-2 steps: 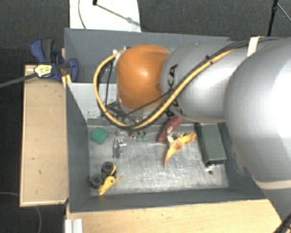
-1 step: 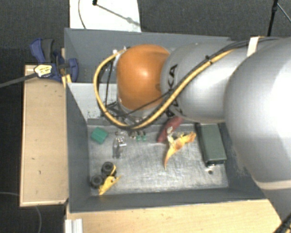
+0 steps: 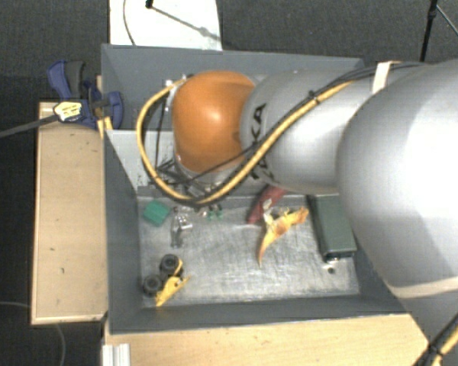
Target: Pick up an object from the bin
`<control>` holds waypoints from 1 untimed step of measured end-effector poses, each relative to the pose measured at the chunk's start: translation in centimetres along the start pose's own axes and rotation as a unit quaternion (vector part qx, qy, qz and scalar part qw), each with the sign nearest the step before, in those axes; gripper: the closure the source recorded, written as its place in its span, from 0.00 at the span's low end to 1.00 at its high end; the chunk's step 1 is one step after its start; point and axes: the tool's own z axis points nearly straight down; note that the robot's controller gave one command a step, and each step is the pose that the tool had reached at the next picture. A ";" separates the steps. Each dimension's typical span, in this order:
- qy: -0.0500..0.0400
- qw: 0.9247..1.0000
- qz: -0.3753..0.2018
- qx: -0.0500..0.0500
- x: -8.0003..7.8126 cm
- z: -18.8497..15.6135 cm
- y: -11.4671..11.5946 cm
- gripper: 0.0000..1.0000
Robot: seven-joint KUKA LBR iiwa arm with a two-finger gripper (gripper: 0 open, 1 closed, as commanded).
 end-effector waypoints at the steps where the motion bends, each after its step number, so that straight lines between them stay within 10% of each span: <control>1: 0.002 0.999 0.036 0.000 0.1 1.9 0.0 0.00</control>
Offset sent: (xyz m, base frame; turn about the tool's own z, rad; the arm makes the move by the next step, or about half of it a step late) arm 0.0114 0.0046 -0.0627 0.2790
